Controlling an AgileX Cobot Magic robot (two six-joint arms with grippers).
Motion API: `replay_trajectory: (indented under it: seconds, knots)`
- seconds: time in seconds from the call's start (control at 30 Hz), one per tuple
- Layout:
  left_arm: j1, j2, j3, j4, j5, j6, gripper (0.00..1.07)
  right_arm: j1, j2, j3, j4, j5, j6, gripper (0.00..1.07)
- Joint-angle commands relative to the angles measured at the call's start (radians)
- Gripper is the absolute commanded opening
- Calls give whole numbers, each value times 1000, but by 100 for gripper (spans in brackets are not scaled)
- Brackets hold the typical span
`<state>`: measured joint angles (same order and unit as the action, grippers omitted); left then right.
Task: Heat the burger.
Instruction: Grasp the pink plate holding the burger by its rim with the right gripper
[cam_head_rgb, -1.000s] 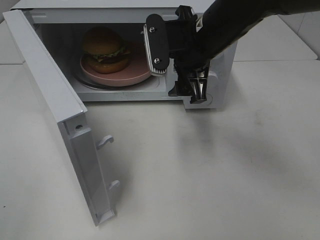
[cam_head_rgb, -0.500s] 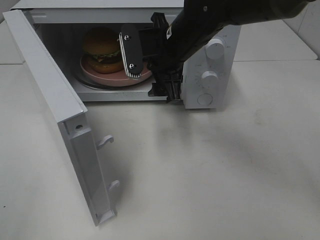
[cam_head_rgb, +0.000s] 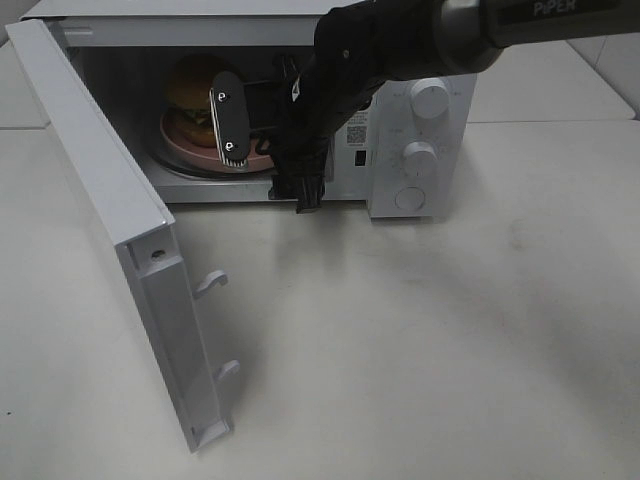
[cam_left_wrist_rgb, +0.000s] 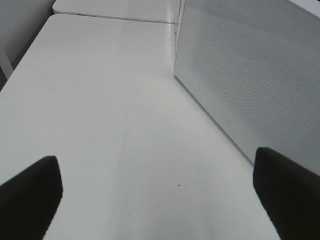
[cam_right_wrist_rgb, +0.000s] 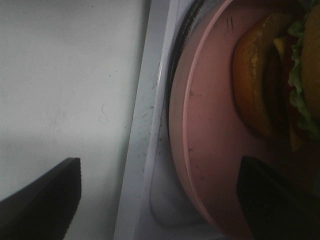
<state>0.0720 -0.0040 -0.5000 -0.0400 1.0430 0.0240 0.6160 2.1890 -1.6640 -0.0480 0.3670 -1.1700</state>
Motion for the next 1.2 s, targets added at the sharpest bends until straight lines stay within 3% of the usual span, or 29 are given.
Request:
replay_trajectory:
  seconds: [0.03,0.57,0.87,0.97,1.0,1.07,1.1,1.13,1.17,1.2]
  knots:
    - [0,-20,3,-1,-6,-4,95,4,44,-64,0,25,14,82]
    - [0,-20,3,-1,-6,-4,95,2,231,-386,0,180,113,78]
    - [0,-20,3,-1,-6,-4,95,-2,279,-437,1,186,140,75]
    - [0,-20,3,-1,-6,-4,95,-10,282,-437,5,188,146,69]
    - [0,-20,3,-1,-6,-4,95,-10,284,-437,5,192,149,58]
    - [0,-20,3,-1,-6,-4,95,-10,284,-437,5,192,149,53]
    - [0,-20,3,-1,-6,-4,95,-10,286,-437,5,192,149,37]
    - [0,-20,3,-1,-6,-4,95,-10,286,-437,5,192,149,37]
    - [0,-20,3,-1,-6,-4,95,-10,286,-437,5,191,149,20]
    - [0,-20,3,-1,-6,-4,95,-10,286,-437,5,191,149,10]
